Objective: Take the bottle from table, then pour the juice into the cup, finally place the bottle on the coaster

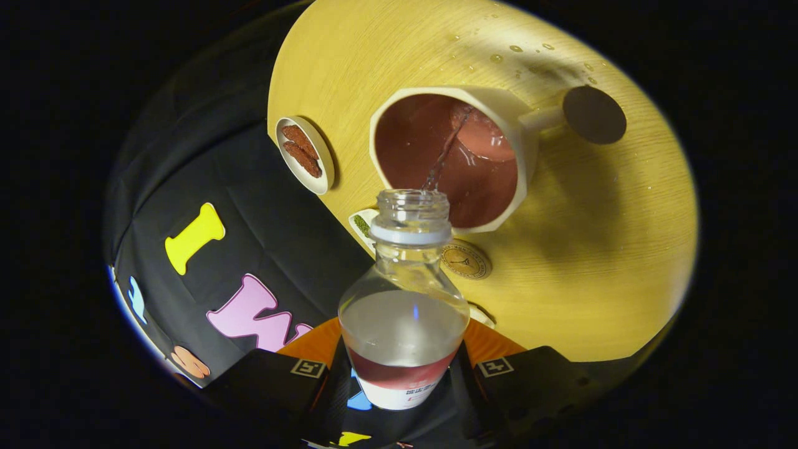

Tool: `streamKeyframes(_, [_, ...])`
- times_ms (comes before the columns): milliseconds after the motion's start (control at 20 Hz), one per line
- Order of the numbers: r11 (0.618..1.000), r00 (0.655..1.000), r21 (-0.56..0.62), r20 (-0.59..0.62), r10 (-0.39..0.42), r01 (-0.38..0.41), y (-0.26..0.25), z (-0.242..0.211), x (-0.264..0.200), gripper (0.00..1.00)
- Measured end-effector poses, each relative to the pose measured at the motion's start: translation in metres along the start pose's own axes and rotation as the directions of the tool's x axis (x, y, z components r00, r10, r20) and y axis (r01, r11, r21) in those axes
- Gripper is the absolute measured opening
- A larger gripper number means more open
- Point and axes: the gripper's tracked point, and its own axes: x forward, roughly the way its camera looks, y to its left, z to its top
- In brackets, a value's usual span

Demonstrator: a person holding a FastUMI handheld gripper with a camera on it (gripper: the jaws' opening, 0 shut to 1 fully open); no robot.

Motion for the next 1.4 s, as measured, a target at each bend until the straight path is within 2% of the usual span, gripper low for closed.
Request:
streamKeyframes(200, [0.996,1.000,0.083,-0.012,0.029,-0.028,0.010,0.001,-0.006,0.73])
streamKeyframes(400, [0.993,0.999,0.114,-0.036,0.001,0.003,0.008,-0.001,-0.008,0.73])
streamKeyframes(750, [0.989,0.999,0.147,-0.047,0.002,0.005,0.010,0.001,-0.009,0.73])
streamKeyframes(900, [0.977,0.997,0.206,-0.054,0.062,-0.050,0.022,0.002,-0.011,0.73])
streamKeyframes(1000, [0.977,0.996,0.211,-0.079,0.051,-0.034,0.019,-0.001,-0.010,0.73])
streamKeyframes(1400, [0.960,0.992,0.270,-0.082,0.092,-0.066,0.031,-0.006,-0.017,0.73])
